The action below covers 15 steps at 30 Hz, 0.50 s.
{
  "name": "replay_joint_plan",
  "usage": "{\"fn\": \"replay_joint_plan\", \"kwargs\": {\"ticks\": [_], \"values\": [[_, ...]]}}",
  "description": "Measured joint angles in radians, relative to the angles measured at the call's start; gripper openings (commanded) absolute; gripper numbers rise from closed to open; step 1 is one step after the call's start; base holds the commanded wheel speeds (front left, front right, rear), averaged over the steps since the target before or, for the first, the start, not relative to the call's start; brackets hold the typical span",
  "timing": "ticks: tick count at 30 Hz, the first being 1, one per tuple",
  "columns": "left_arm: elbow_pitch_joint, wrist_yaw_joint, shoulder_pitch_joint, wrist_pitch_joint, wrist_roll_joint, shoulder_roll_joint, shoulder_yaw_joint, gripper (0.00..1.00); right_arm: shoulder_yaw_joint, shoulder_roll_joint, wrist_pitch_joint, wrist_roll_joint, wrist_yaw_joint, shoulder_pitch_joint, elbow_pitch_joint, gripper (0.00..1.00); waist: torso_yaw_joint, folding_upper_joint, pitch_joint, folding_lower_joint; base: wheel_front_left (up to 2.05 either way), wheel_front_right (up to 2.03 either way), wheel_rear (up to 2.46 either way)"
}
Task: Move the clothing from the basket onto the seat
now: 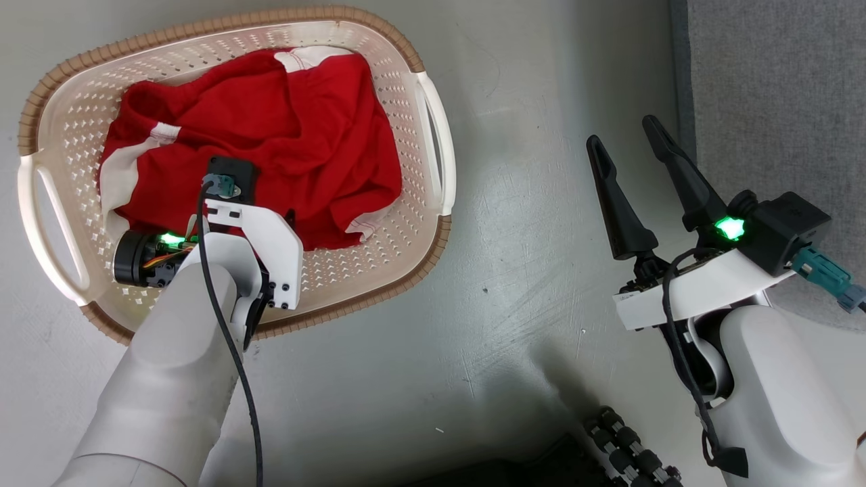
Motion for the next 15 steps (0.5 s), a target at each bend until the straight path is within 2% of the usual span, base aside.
{"fn": "replay_joint_plan", "kwargs": {"ticks": [15], "values": [[0.022, 0.015, -0.021, -0.004, -0.008, 0.0, -0.002, 1.0, 0.014, 0.0, 0.0, 0.008, 0.0, 0.001, -0.007, 1.0, -0.016, 0.0, 0.023, 0.0, 0.0, 0.0, 0.0]]}}
